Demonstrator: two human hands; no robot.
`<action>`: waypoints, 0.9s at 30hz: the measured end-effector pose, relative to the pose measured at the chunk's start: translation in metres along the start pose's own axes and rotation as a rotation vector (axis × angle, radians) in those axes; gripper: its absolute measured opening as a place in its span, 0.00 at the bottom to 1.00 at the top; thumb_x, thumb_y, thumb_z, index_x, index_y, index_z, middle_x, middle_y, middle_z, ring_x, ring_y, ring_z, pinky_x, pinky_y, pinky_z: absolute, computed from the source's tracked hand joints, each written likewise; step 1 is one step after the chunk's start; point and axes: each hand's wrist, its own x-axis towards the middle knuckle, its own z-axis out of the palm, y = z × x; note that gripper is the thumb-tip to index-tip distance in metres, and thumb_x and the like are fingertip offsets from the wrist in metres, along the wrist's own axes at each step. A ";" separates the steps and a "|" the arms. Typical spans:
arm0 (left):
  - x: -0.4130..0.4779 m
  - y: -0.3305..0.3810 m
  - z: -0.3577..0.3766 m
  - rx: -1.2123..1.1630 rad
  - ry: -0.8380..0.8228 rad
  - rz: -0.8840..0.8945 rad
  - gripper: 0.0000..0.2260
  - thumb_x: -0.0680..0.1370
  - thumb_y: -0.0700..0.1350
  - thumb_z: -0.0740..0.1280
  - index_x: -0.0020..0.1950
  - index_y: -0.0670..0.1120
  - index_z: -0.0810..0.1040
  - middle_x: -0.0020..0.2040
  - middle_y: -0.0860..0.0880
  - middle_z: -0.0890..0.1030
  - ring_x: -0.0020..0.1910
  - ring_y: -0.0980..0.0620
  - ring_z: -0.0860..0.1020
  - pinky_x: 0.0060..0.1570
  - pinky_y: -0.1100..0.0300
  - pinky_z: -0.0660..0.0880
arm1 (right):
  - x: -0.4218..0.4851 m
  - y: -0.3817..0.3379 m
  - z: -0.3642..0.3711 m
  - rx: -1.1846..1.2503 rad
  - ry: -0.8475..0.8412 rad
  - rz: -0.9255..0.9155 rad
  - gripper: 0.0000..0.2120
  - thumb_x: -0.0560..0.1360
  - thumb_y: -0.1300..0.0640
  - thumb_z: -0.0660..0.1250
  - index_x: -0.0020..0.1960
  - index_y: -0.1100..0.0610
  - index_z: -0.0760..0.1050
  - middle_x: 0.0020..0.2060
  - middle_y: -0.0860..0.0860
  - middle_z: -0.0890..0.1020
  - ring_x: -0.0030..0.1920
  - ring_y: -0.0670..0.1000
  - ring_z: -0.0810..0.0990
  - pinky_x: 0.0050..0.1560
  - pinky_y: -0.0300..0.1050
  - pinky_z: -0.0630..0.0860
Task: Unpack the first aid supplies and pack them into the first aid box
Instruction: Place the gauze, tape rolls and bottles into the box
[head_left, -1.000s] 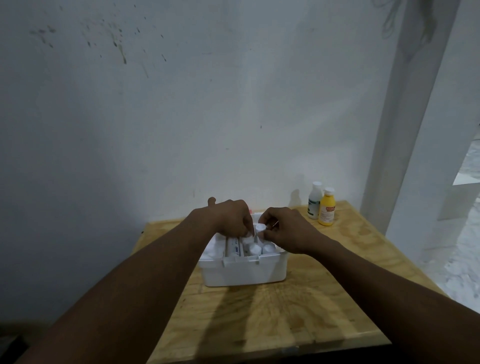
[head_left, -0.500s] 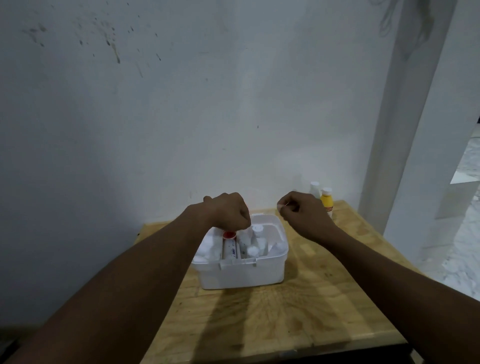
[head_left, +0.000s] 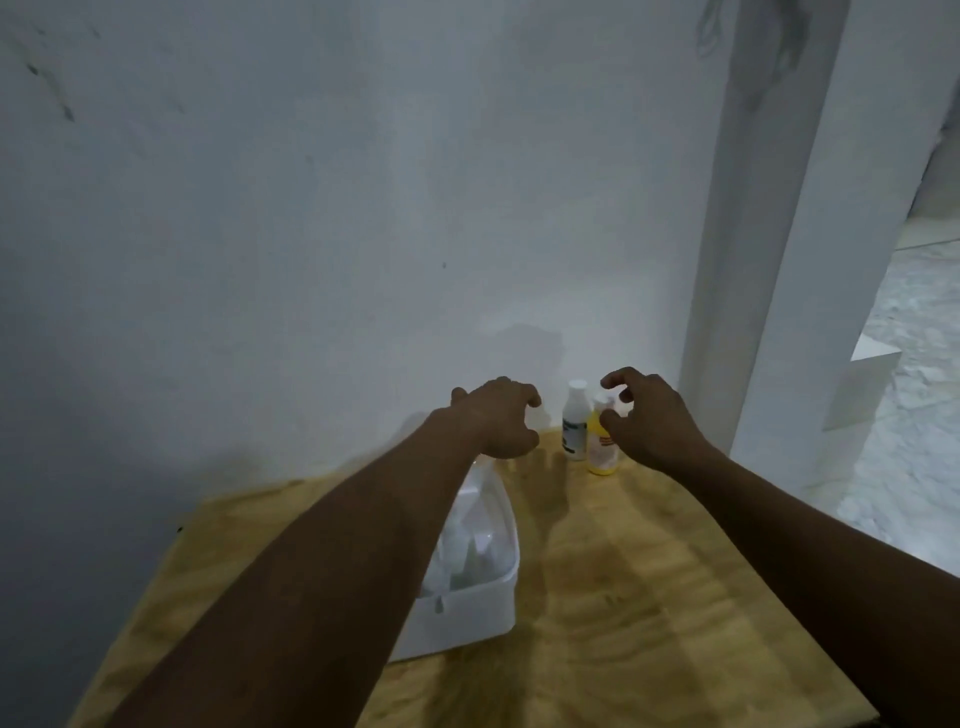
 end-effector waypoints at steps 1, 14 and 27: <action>0.011 0.005 0.004 0.019 -0.006 0.019 0.28 0.77 0.50 0.66 0.77 0.54 0.64 0.72 0.47 0.68 0.70 0.44 0.70 0.66 0.46 0.63 | 0.005 0.005 0.000 -0.027 -0.029 -0.010 0.20 0.73 0.56 0.69 0.65 0.51 0.73 0.56 0.56 0.77 0.48 0.55 0.79 0.47 0.45 0.72; 0.091 0.029 0.035 -0.046 0.164 0.159 0.16 0.76 0.44 0.70 0.64 0.51 0.75 0.60 0.45 0.79 0.55 0.44 0.78 0.54 0.48 0.79 | 0.015 0.035 0.013 -0.006 -0.029 -0.117 0.13 0.76 0.53 0.70 0.56 0.50 0.69 0.47 0.51 0.82 0.41 0.50 0.80 0.40 0.45 0.79; 0.001 -0.021 -0.044 -0.140 0.374 0.105 0.12 0.74 0.55 0.70 0.53 0.50 0.83 0.51 0.48 0.83 0.48 0.47 0.81 0.50 0.53 0.78 | -0.027 -0.032 -0.019 0.129 0.227 -0.294 0.08 0.74 0.51 0.67 0.50 0.50 0.71 0.43 0.45 0.81 0.39 0.49 0.82 0.41 0.53 0.80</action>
